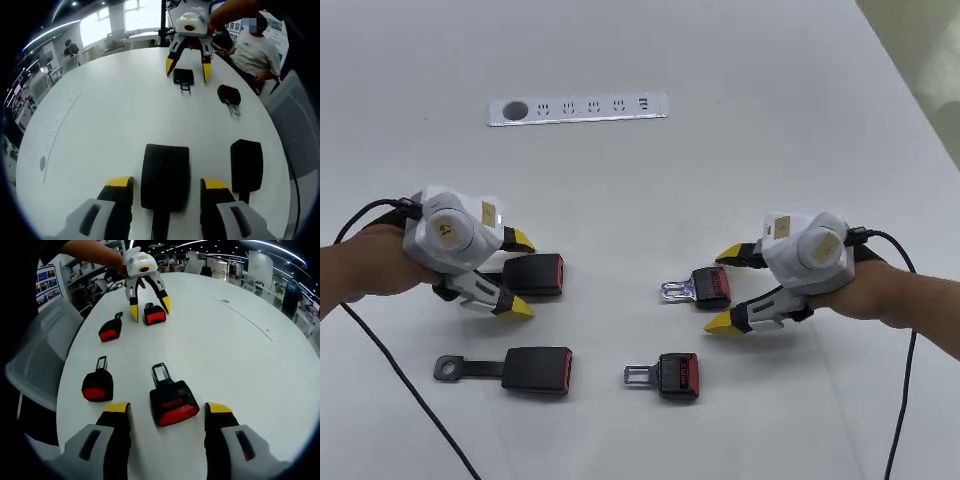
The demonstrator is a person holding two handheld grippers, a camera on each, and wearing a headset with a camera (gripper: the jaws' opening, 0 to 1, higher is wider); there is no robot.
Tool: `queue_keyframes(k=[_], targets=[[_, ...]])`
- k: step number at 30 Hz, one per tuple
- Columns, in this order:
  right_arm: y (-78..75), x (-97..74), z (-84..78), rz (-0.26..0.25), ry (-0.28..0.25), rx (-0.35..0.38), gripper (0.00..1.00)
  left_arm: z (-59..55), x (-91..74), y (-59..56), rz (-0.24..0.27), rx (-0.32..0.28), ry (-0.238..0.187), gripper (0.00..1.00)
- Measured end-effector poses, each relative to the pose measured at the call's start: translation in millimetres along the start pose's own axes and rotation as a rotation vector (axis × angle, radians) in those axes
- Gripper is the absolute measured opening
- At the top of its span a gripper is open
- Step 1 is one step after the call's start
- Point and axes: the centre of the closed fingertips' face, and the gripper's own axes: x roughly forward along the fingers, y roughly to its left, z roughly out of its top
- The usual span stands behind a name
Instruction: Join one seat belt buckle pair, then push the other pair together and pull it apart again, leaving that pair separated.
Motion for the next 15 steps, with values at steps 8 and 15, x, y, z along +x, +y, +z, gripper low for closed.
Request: queue_keyframes(k=[8, 15], targets=[[-2.3, 1.5, 1.2, -0.001, -0.003, -0.023, 0.5, -1.8, -2.3, 1.4, 0.007, -0.02, -0.019, 0.43], [-0.1, 1.1, 1.1, -0.02, 0.008, -0.042, 0.36, -3.5, -3.3, 0.5, 0.01, -0.02, -0.024, 0.35]])
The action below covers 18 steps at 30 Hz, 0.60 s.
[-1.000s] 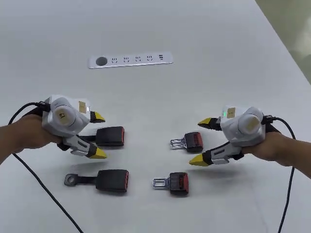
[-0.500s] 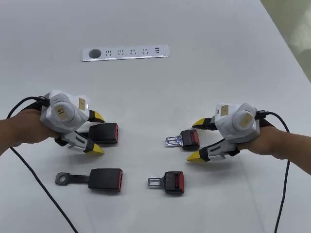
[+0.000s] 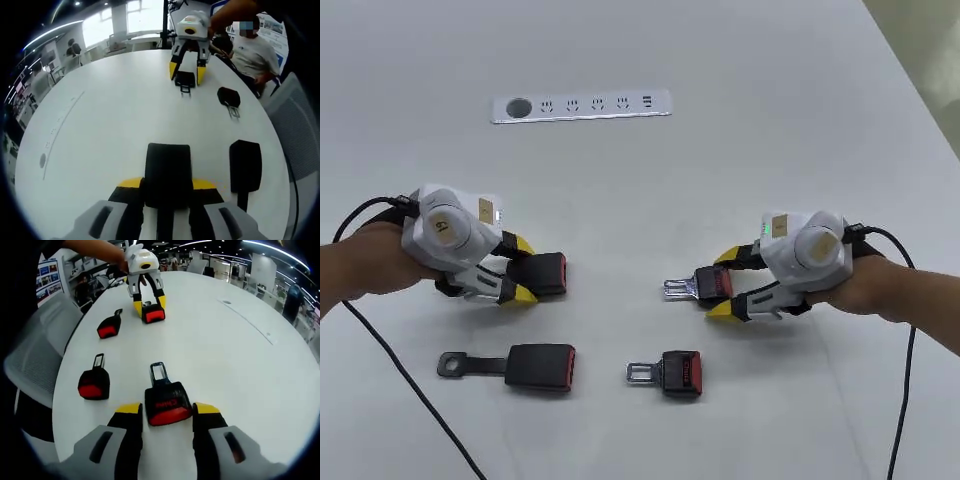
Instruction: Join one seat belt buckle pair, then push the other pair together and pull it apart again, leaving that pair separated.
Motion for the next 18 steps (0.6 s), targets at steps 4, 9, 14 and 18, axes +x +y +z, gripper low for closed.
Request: queue_keyframes(k=[4, 9, 14, 18], targets=[[3.9, -5.2, -2.0, 0.01, 0.017, -0.013, 0.34, 0.5, 0.1, -1.2, -0.004, 0.016, 0.008, 0.34], [1.8, -3.6, -3.3, 0.001, 0.016, -0.006, 0.33, 1.2, -0.1, -5.0, -0.018, 0.034, 0.008, 0.34], [-0.8, -5.6, -4.9, 0.009, 0.007, 0.001, 0.33, 1.1, 0.6, -8.6, -0.032, 0.054, 0.006, 0.34], [1.5, -4.6, -3.0, 0.011, 0.007, 0.0, 0.33, 1.7, 1.2, -11.2, -0.037, 0.064, 0.008, 0.34]])
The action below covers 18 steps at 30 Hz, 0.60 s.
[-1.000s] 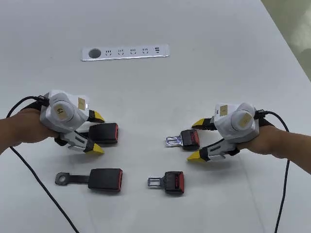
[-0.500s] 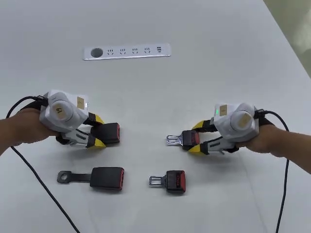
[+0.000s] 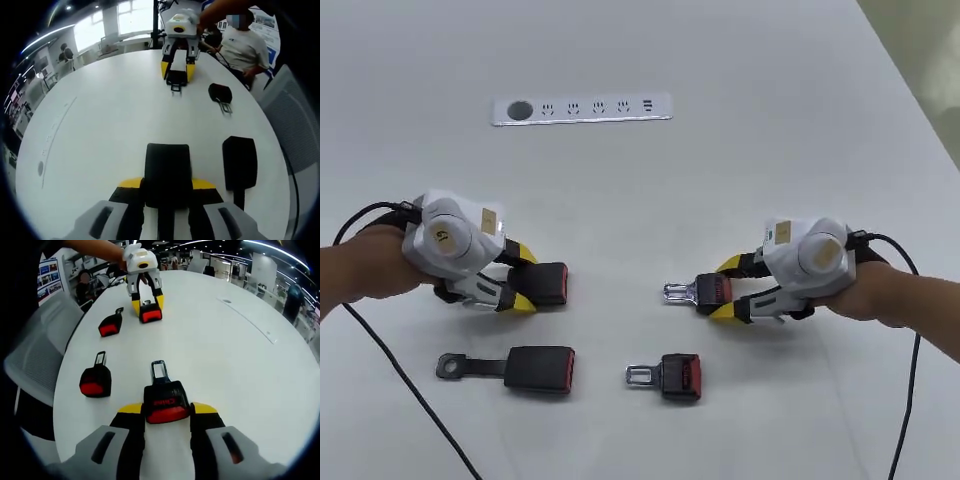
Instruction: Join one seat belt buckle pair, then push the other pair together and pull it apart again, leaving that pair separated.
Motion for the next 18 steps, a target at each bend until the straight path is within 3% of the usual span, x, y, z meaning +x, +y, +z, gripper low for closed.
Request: queue_keyframes(k=[6, 18], targets=[[-1.8, 0.9, -0.1, 0.003, -0.008, 0.017, 0.33, 0.9, 0.7, -0.8, -0.013, 0.007, 0.003, 0.34], [3.6, 29.0, 27.1, 0.006, -0.027, -0.015, 0.33, 0.7, 1.8, -0.5, -0.014, 0.004, 0.013, 0.34]])
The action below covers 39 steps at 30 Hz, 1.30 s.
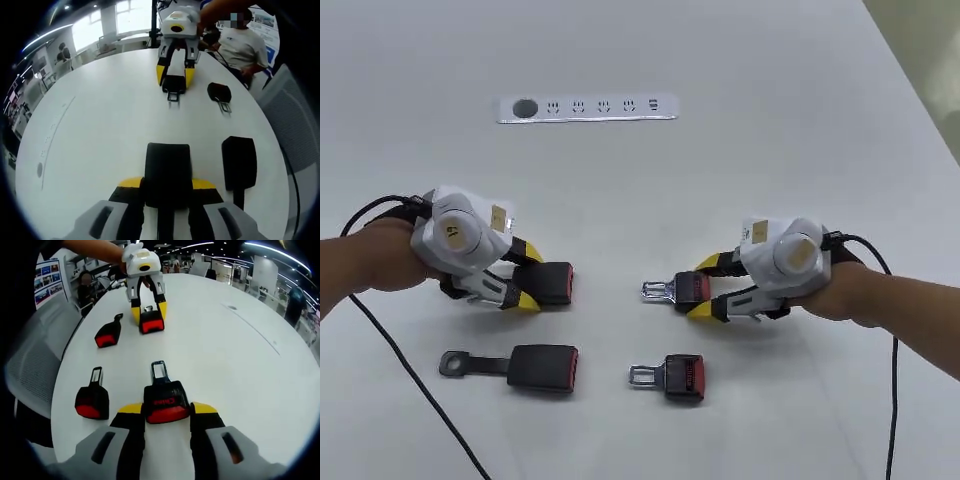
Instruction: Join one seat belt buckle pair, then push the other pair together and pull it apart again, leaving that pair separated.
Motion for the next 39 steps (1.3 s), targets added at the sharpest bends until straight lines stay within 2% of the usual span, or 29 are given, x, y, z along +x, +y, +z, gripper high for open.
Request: queue_keyframes(k=[15, 23, 28, 31, 39], targets=[[4.4, 30.7, 38.8, -0.015, -0.03, 0.008, 0.33, -2.0, 1.9, 1.0, 0.008, -0.006, 0.015, 0.34], [11.7, 60.0, 54.0, -0.009, -0.027, -0.005, 0.33, -2.5, 3.0, 1.7, 0.008, -0.01, 0.026, 0.34], [17.5, 62.3, 63.6, -0.003, -0.027, -0.012, 0.33, -2.0, 3.2, 1.7, 0.008, -0.01, 0.032, 0.34], [12.4, 62.3, 63.3, -0.001, -0.029, -0.014, 0.33, -1.6, 3.3, 1.6, 0.008, -0.01, 0.035, 0.34], [15.8, 67.4, 72.4, 0.01, -0.035, -0.024, 0.33, -0.9, 3.3, 0.2, 0.006, -0.01, 0.041, 0.34]])
